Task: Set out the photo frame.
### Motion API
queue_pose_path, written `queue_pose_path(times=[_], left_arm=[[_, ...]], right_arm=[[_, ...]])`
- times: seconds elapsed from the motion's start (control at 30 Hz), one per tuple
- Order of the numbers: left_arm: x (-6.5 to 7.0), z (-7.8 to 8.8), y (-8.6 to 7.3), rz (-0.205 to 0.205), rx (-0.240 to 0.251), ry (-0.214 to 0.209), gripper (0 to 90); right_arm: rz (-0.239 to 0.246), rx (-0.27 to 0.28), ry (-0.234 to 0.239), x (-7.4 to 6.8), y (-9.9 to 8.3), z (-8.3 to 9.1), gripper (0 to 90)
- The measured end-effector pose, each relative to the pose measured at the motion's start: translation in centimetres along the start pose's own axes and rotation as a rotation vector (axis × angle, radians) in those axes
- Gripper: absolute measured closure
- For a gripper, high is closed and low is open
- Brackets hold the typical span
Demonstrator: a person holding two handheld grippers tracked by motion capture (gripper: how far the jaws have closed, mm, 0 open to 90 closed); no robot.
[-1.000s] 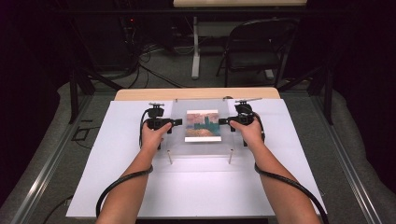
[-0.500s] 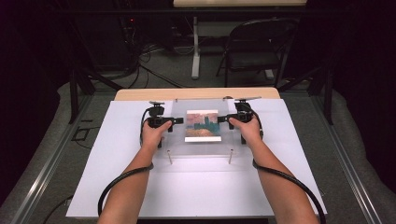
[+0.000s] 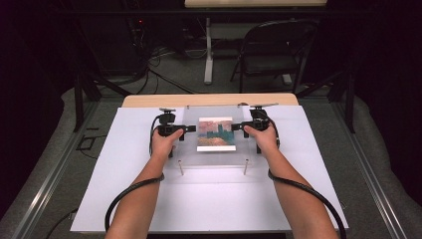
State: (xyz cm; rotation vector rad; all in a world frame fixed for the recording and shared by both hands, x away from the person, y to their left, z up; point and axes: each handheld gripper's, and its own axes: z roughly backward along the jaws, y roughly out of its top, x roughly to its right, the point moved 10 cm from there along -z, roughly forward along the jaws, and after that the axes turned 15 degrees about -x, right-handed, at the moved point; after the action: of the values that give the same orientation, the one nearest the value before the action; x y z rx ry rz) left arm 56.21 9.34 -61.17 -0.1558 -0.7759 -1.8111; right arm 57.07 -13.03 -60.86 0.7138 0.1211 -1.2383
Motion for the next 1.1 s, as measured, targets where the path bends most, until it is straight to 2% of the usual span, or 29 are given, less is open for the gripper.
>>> queue_pose_path(times=[0.2, 0.33, 0.53, 0.87, 1.1], left_arm=[[0.0, 0.1, 0.1, 0.004, 0.003, 0.004, 25.6], [0.0, 0.3, 0.2, -0.003, 0.017, 0.009, 25.7], [0.1, 1.0, 0.5, -0.028, 0.052, 0.021, 25.8], [0.8, 2.4, 0.6, -0.064, 0.099, 0.033, 28.2], [1.4, 3.7, 0.4, -0.117, 0.139, 0.041, 29.4]], right_arm=[[-0.023, 0.017, -0.022, -0.2, 0.1, 0.0, 29.7], [-0.011, 0.021, -0.026, -0.2, 0.2, 0.1, 30.0], [0.037, 0.042, -0.027, -0.8, 0.6, 0.6, 30.1], [0.089, 0.079, -0.043, -1.7, 0.8, 1.8, 30.1], [0.141, 0.107, -0.058, -2.6, 0.8, 2.9, 30.0]])
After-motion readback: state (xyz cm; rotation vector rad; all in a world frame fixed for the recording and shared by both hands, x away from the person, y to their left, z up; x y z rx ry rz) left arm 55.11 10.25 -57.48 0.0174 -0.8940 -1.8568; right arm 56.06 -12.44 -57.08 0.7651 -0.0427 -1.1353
